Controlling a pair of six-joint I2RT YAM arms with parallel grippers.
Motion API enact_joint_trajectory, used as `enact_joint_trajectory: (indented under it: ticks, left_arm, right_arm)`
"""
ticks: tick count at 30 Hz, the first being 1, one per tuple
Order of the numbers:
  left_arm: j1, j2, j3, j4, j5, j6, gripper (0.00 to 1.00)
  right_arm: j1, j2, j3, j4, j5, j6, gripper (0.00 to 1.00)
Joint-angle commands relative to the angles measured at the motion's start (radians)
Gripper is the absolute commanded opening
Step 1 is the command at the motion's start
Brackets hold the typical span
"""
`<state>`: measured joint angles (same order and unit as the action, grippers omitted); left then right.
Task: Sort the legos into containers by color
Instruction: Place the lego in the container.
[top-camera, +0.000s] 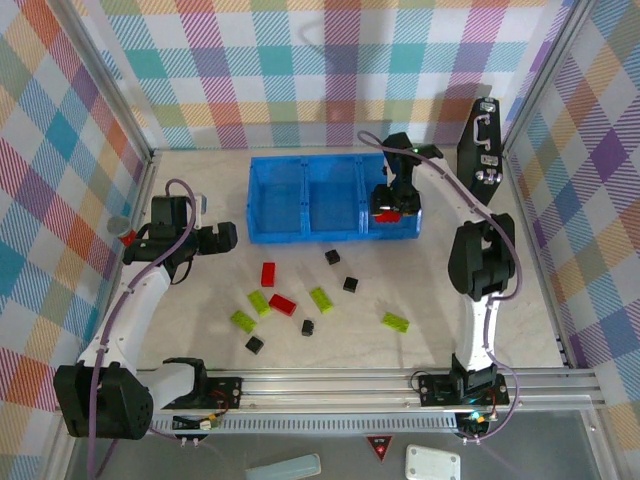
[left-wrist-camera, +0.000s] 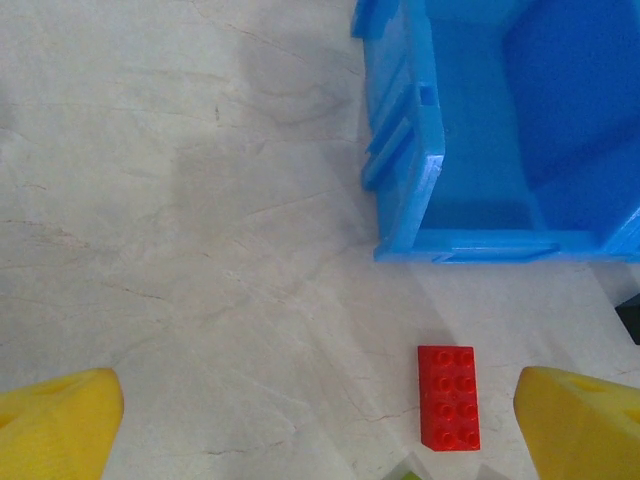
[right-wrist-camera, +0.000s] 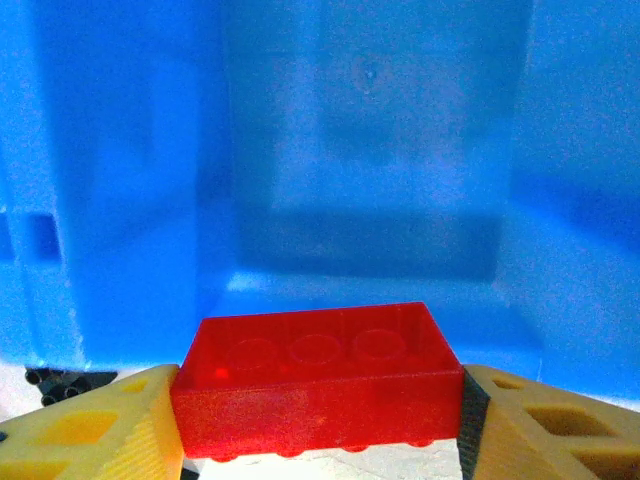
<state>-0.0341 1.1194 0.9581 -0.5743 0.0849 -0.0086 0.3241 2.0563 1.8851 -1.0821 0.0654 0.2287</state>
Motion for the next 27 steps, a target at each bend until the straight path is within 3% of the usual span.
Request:
enact_joint_trajectory:
  ticks: [1,10,27]
  left_arm:
    - [0.008,0.006,0.001,-0.015,-0.012,0.016,1.00]
    - [0.007,0.003,-0.001,-0.018,-0.023,0.019,1.00]
    - [0.008,0.006,-0.001,-0.017,-0.010,0.020,1.00]
  right_arm:
    - [-0.019,0.056,0.071,-0.084,-0.033,-0.053,0.66]
    - [-0.028,0.171,0.170,-0.107,-0.011,-0.061,0.66]
    - [-0.028,0.245,0.121,-0.021,0.029,-0.015,0.66]
